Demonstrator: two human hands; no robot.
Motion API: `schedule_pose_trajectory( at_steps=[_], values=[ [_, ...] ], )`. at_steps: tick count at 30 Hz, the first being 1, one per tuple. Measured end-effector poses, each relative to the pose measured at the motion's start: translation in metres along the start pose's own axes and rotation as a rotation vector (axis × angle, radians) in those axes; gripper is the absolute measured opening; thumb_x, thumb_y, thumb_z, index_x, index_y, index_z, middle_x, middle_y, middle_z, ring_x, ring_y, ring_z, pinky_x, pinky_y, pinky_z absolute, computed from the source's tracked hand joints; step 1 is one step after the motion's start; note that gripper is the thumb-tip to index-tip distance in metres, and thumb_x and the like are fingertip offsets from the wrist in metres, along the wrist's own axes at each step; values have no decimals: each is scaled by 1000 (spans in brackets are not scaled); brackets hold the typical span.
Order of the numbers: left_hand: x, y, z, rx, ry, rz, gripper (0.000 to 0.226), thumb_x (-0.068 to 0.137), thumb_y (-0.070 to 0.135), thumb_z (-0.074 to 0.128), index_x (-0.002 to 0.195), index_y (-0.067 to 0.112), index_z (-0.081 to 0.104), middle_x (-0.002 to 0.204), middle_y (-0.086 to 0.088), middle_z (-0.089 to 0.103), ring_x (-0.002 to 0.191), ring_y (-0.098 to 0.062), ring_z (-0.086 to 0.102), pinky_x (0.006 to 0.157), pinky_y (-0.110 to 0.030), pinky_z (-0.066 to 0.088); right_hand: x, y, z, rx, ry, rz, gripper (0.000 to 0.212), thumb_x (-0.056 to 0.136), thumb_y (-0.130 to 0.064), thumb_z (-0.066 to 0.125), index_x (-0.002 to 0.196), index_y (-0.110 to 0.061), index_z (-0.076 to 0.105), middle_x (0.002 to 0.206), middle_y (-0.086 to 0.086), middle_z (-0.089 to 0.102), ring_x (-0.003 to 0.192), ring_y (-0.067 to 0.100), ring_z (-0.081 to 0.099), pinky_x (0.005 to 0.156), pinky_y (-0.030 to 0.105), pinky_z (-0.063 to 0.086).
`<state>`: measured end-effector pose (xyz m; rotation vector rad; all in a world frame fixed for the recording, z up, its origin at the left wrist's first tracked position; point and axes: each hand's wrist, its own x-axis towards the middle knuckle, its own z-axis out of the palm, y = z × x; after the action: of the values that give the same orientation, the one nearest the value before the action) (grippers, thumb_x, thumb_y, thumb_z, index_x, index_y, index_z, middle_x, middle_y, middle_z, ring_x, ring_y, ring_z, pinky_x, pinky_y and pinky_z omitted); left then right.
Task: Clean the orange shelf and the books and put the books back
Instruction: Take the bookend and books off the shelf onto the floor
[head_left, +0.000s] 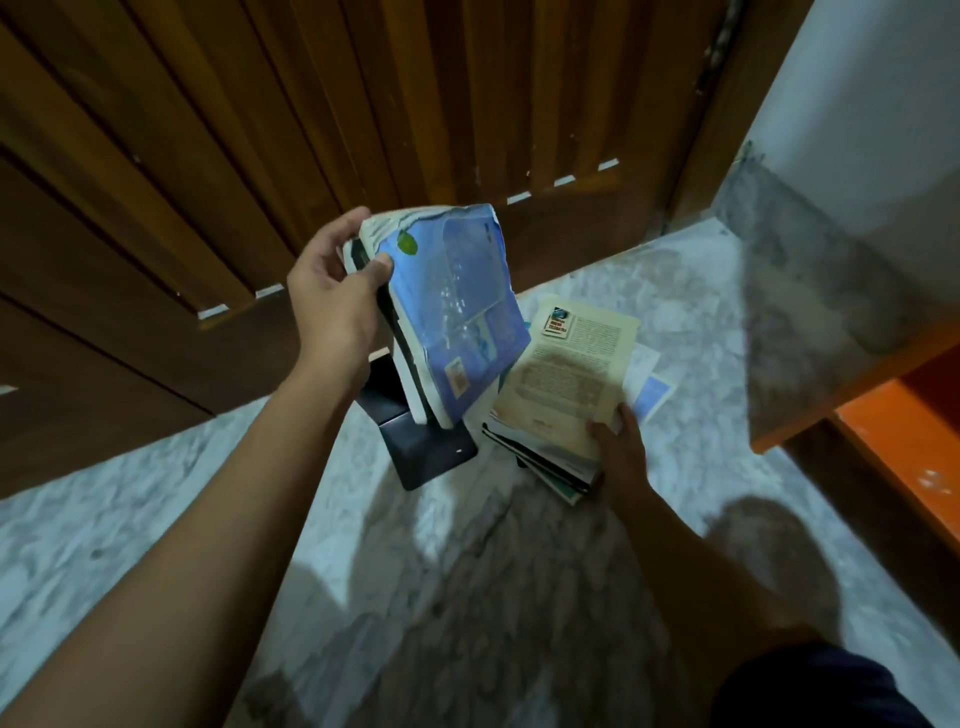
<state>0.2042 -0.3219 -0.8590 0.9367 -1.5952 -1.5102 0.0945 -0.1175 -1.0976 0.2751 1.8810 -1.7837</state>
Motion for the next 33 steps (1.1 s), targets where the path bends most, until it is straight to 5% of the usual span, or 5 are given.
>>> schedule_pose_trajectory(
  at_steps=[10,13,22,26,33],
  values=[
    [-13,-14,44,-238,28,-160,40,87,-6,56,118,18,60,118,-6,61,101,-20,66,80,-38,58,-9,-29,2,177,222,-124,58,83,-30,62,136,-11,45,137,9,49,126,22,47,106,41,39],
    [-26,-43,63,-264,24,-222,40,86,-6,58,115,22,60,125,-11,59,105,-26,65,77,-36,59,-15,-56,15,452,-31,-38,42,95,-32,51,132,-13,47,119,1,60,110,19,59,87,32,50],
    [-58,-151,72,-109,-36,-536,39,85,1,64,118,18,52,108,-13,60,92,-27,59,75,-33,54,14,-45,-20,146,-1,-141,83,79,4,67,146,-19,24,142,-2,39,123,22,49,88,42,53],
    [-63,-186,69,0,-135,-491,44,84,-2,64,124,8,48,113,-15,59,92,-22,61,72,-25,55,24,-40,-28,-47,-89,-251,88,78,8,67,146,-23,20,121,-19,43,113,10,51,77,24,54],
    [-50,-206,78,167,-210,-345,51,84,-2,63,128,8,38,107,-7,58,92,-18,60,74,-24,54,43,-39,-31,-235,-135,-305,93,79,-3,71,149,-18,11,149,-6,29,132,14,39,96,31,46]
  ],
)
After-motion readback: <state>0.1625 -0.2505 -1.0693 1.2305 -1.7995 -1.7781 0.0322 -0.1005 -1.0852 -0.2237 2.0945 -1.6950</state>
